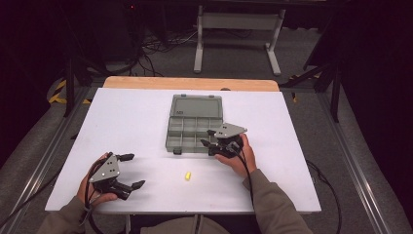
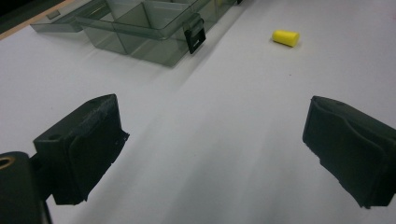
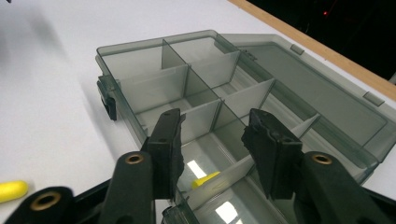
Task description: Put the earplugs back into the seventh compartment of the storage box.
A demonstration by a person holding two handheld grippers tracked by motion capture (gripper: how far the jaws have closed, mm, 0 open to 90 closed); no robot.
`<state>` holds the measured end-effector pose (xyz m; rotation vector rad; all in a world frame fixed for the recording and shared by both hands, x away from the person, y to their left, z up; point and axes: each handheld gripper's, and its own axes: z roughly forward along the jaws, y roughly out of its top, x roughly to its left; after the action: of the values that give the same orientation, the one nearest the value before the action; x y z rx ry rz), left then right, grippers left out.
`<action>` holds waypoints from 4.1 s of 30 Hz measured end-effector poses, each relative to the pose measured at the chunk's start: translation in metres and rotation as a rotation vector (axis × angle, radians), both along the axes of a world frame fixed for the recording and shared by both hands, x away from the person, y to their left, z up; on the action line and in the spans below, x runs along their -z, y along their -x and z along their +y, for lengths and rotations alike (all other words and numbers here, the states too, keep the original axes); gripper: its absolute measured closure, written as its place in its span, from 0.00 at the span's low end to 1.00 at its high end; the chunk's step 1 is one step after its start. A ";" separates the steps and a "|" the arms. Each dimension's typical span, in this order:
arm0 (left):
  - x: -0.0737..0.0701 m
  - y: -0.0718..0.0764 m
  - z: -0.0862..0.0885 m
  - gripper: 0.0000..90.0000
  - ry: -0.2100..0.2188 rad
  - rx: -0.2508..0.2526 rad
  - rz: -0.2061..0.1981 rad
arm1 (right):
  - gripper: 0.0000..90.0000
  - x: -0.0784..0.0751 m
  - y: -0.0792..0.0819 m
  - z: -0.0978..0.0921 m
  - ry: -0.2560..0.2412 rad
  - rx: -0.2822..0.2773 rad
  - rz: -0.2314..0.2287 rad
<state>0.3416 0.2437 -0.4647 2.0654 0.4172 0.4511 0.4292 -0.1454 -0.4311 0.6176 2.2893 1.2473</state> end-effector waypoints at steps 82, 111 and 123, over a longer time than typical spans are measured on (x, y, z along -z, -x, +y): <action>-0.001 0.001 0.001 0.06 -0.001 -0.003 -0.002 | 0.36 0.033 0.071 0.054 0.144 -0.272 0.170; 0.000 0.001 0.000 0.06 -0.008 0.001 0.002 | 0.77 0.030 0.068 0.053 0.139 -0.320 0.201; 0.000 0.000 0.000 0.06 -0.010 0.001 0.002 | 0.78 0.019 0.074 0.050 0.129 -0.326 0.140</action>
<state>0.3411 0.2440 -0.4646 2.0758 0.4151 0.4517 0.3556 -0.0957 -0.4504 0.3020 2.6425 1.2164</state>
